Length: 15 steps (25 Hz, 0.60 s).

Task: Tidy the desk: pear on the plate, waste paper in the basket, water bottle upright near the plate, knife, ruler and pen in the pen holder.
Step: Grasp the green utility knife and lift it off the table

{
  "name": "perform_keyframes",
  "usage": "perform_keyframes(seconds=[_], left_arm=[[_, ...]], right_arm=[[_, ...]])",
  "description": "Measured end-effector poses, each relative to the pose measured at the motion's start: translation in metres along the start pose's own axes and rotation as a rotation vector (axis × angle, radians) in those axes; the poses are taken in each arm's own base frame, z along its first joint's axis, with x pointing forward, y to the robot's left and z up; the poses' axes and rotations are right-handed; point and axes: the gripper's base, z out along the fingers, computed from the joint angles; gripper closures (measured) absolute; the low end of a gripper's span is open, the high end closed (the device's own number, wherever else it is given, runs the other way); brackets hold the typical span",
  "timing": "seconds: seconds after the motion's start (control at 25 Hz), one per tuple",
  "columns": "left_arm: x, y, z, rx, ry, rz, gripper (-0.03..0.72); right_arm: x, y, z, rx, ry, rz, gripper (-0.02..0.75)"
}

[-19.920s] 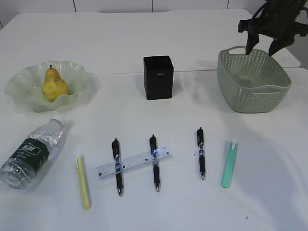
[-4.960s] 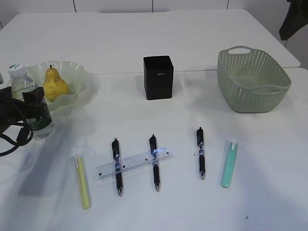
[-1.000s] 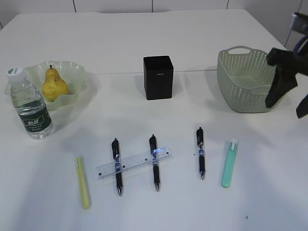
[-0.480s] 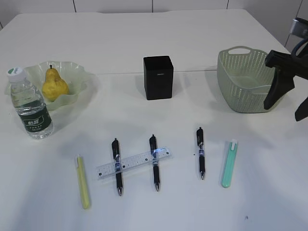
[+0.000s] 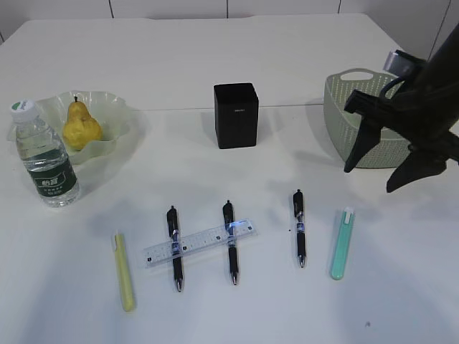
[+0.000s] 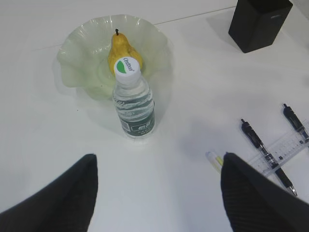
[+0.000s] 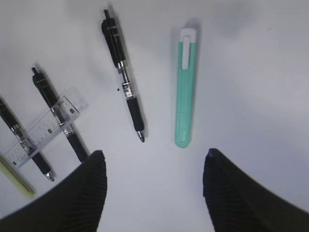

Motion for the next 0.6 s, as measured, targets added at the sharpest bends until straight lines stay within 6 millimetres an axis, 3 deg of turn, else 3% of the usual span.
perform_keyframes(seconds=[0.36, 0.6], left_arm=[[0.0, 0.0, 0.0, 0.003, 0.001, -0.003, 0.127], [0.0, 0.0, 0.0, 0.003, 0.001, -0.005, 0.127]], right_arm=[[-0.007, 0.001, 0.02, 0.029, 0.007, 0.002, 0.244], [-0.015, -0.003, 0.045, 0.067, 0.03, 0.041, 0.244]])
